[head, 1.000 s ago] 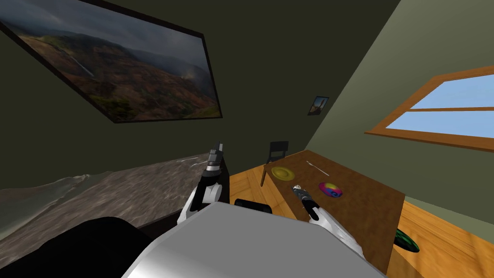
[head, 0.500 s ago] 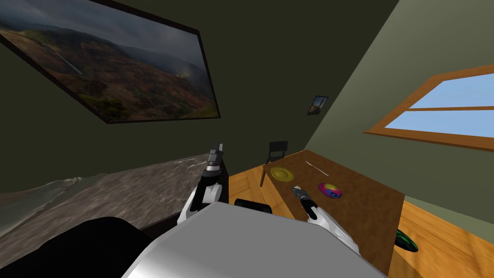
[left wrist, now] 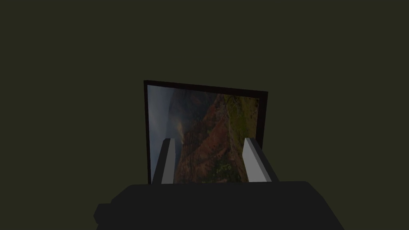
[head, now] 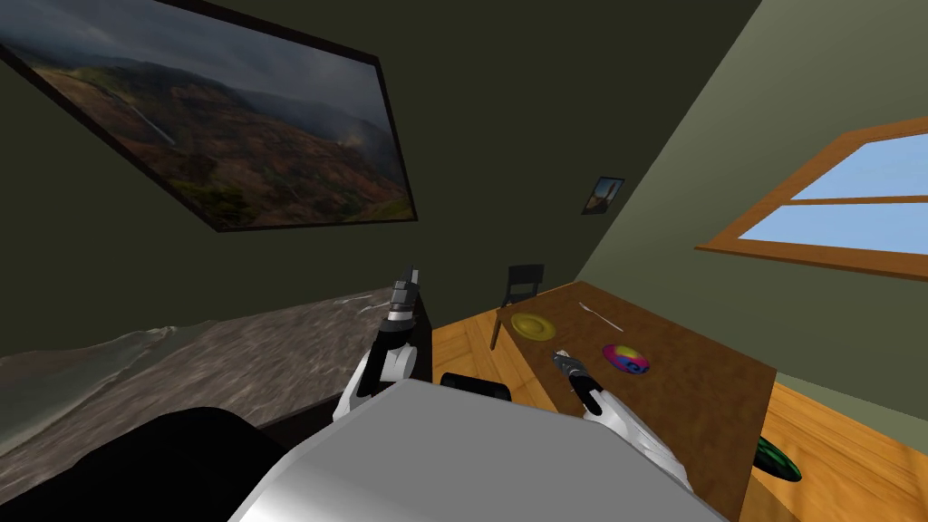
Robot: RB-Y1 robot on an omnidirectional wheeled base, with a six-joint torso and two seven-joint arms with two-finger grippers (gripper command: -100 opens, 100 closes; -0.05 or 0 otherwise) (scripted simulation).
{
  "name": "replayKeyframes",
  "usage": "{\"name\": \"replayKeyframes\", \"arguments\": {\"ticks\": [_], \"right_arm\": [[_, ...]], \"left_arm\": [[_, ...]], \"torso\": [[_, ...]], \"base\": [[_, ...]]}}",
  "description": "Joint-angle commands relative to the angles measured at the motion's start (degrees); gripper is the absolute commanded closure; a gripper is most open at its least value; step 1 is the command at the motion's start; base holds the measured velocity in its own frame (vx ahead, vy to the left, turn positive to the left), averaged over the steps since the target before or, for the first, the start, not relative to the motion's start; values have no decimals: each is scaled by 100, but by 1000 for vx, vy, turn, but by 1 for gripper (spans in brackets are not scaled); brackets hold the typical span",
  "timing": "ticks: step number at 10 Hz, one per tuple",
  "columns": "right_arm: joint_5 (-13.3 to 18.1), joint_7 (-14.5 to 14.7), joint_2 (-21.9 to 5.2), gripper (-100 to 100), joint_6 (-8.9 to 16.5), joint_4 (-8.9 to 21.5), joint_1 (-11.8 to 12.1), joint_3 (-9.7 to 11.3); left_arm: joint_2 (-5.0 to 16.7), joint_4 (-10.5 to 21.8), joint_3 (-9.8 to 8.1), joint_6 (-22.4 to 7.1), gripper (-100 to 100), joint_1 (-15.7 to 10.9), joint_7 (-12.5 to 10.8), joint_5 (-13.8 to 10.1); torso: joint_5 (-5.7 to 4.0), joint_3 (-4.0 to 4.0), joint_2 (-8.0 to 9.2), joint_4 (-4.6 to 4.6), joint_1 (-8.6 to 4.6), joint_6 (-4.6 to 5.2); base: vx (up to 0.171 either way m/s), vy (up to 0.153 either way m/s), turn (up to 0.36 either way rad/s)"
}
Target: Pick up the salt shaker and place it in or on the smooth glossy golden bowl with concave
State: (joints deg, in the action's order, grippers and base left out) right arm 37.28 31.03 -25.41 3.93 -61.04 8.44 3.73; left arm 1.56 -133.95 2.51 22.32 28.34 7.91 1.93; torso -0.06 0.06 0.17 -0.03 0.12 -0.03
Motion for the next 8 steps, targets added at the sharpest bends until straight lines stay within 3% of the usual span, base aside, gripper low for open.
{"name": "replayKeyframes", "arguments": {"ticks": [1, 2, 3, 4, 8], "right_arm": [[-172, -116, -209, 100, 63, -82, 67, 93], [-42, -37, -59, 100, -11, 40, -2, -17], [-46, -44, -61, 0, -21, 50, -1, -20], [17, -84, -23, 100, -12, -3, 100, -48], [249, -281, 36, 100, -20, -326, 363, -153]], "left_arm": [[0, 0, 0, 0, 0, 0, 0, 0], [0, 0, 0, 0, 0, 0, 0, 0], [0, 0, 0, 0, 0, 1, 0, 0], [1, 0, -1, 0, 0, 1, 0, 0], [1, 1, -1, -1, 0, -2, 0, 0]], "torso": [[0, 0, 0, 0, 0, 0], [1, 4, 7, 1, 7, 2], [1, -1, -4, 1, -6, 3], [-1, -7, -16, -1, -17, 3], [-20, 34, 70, 0, -76, 19]], "base": [[-90, 89, 95], [-39, 40, 8], [-7, 8, -4], [-107, -2, 54], [-212, -80, 121]]}}
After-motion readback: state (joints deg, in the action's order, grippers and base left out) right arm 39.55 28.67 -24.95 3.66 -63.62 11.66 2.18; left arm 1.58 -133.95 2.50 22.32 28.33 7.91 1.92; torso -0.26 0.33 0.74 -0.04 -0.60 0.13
